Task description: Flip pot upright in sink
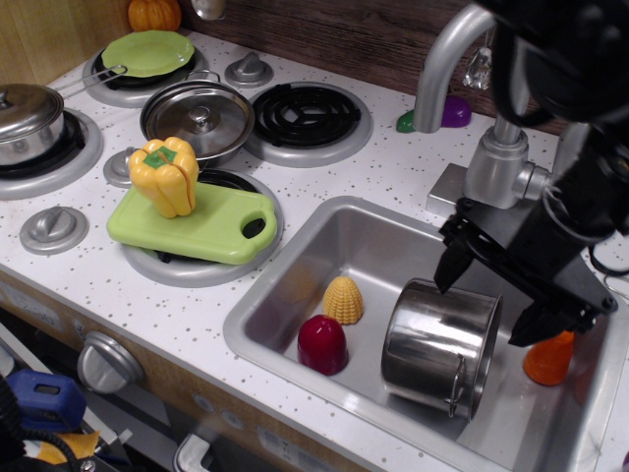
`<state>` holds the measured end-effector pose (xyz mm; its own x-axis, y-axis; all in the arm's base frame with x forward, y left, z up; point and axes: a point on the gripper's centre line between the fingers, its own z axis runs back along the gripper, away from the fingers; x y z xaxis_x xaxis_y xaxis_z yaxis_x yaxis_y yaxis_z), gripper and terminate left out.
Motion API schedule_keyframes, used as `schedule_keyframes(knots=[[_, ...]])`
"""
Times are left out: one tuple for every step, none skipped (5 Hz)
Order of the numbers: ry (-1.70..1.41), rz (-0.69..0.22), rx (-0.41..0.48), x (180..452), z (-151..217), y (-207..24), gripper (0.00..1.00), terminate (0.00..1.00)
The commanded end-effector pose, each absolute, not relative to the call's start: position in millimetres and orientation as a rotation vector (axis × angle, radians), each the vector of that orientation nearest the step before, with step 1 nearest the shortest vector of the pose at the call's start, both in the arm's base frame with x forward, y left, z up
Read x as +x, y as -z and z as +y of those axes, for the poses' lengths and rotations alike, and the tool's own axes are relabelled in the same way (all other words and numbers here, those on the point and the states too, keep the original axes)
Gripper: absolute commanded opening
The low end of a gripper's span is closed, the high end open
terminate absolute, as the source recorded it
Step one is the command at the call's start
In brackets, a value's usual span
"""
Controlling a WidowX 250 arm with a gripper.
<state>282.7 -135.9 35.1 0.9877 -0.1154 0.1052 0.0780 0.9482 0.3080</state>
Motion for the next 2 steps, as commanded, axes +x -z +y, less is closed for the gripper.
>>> schedule_keyframes(knots=[[0.158,-0.168,0.388,290.4,-136.4,-32.7,1.00,0.00],[0.187,-0.172,0.451,290.3,-130.9,-16.9,1.00,0.00]])
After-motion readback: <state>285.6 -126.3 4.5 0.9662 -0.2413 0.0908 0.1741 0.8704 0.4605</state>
